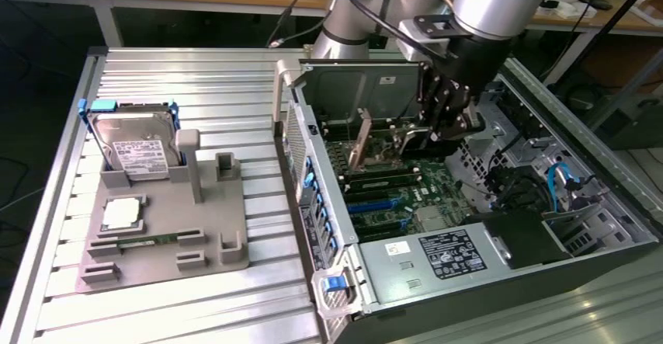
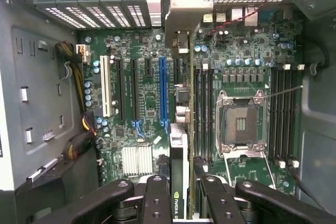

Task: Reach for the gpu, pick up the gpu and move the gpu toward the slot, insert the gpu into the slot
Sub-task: 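Insert the gpu into the slot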

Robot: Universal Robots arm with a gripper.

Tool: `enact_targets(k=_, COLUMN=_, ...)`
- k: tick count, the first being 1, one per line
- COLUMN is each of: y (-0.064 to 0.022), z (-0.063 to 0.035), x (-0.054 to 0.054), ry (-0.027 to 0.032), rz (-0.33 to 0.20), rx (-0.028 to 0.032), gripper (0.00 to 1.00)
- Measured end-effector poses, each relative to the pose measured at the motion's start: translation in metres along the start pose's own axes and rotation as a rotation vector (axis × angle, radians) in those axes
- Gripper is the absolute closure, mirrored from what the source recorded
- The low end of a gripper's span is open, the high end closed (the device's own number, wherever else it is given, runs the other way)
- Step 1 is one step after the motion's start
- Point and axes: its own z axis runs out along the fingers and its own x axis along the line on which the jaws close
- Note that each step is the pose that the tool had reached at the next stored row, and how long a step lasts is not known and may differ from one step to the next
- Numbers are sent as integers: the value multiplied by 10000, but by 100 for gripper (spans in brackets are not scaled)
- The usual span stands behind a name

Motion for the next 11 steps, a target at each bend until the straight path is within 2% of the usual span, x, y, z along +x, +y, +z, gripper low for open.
enact_targets(k=11, y=60, z=161, x=32, ry=-2, rz=-1, rx=25, gripper=73)
